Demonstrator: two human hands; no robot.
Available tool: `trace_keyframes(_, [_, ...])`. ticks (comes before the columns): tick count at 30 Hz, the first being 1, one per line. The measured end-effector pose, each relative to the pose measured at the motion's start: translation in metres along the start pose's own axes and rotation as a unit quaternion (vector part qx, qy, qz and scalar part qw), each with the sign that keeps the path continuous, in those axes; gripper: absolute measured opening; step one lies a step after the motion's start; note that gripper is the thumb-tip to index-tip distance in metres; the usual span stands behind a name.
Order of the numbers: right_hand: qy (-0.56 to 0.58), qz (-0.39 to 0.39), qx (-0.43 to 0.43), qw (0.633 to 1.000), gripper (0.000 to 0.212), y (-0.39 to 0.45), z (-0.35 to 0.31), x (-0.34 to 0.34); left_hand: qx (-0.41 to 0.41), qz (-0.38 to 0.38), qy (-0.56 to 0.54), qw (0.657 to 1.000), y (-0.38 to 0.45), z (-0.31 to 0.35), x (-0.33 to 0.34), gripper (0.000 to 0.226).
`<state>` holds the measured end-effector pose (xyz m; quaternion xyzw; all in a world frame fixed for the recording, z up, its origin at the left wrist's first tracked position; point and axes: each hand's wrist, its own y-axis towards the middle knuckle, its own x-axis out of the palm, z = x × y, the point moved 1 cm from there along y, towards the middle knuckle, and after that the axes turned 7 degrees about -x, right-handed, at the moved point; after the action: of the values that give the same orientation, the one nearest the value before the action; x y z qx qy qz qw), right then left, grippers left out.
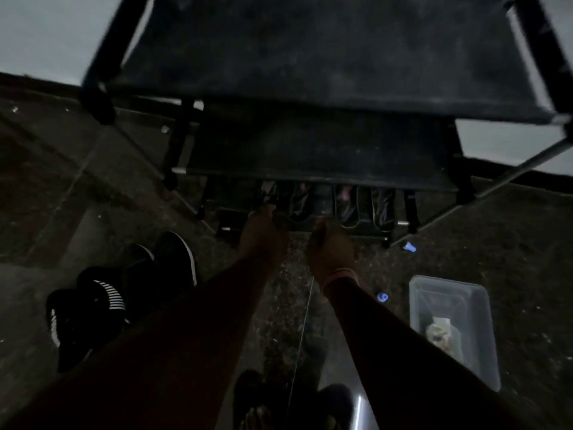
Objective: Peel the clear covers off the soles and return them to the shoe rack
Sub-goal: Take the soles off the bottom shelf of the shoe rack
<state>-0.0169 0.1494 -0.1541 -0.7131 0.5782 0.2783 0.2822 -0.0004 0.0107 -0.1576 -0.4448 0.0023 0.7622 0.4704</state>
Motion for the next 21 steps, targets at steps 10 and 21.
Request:
trace_keyframes(10, [0.072,0.094,0.100,0.988,0.033,0.066,0.047,0.101,-0.035,0.222,-0.085,0.971,0.090,-0.057,0.059,0.043])
trace_keyframes(21, [0.218,0.185,0.178,0.942,0.034,0.082,0.042,0.117,-0.022,0.243,-0.273,0.930,0.124,-0.074,0.060,0.027])
